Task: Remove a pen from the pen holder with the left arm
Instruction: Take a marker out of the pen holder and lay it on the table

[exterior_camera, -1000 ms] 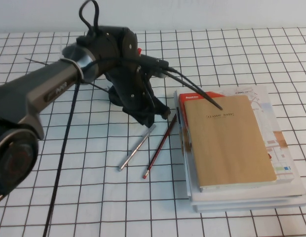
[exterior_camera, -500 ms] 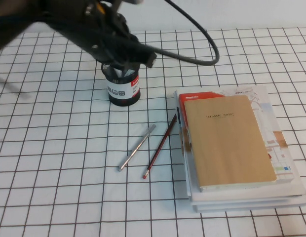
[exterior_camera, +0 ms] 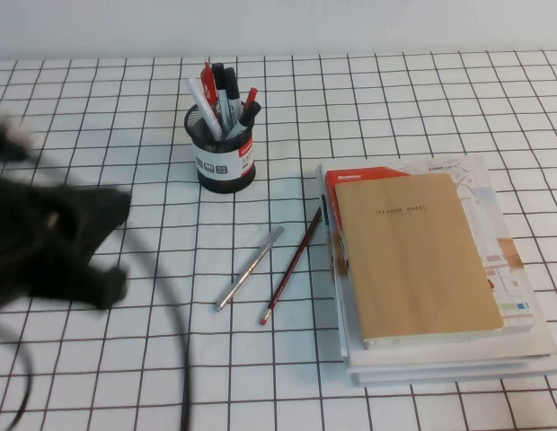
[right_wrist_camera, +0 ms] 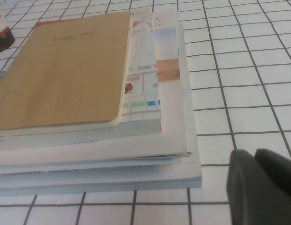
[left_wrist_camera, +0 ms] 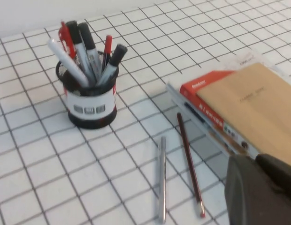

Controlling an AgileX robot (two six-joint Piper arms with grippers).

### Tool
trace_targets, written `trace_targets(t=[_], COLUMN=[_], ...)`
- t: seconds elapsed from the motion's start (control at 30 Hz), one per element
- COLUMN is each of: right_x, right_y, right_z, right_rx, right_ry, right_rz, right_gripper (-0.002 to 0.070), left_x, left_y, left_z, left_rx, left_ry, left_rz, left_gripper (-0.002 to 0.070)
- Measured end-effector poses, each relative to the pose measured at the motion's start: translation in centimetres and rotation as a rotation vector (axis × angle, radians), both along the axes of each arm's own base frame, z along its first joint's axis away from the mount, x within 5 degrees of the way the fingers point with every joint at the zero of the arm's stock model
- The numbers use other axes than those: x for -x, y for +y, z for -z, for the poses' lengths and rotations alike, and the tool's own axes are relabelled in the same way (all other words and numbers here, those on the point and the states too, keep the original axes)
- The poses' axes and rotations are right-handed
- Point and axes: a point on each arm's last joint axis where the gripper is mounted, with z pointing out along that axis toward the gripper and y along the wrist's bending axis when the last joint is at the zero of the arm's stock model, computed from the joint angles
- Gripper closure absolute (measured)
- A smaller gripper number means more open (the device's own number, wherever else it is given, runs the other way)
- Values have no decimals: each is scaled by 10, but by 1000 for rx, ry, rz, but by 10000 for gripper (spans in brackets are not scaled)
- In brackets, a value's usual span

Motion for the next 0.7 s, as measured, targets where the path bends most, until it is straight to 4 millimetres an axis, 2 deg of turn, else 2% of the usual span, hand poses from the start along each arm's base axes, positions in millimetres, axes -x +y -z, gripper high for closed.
trace_targets(t=[0.2, 0.3, 0.43, 0.53, 0.7], right_x=[0, 0, 0, 0, 0], right_y=[0, 0, 0, 0, 0], right_z=[0, 0, 0, 0, 0], right_rx=[0, 0, 0, 0, 0], right_ry=[0, 0, 0, 0, 0], right_rz=[0, 0, 0, 0, 0], right_gripper=[691, 691, 691, 691, 692], left_x=[57, 86, 120, 126, 113], left_y=[36, 55, 74, 82, 84], left_z=[27, 28, 30, 47, 80], left_rx=[6, 43, 196, 236, 200], left_ry=[-132, -256, -378, -364, -292], left_rz=[-9, -17, -42, -94, -194], left_gripper=[675, 675, 675, 675, 675])
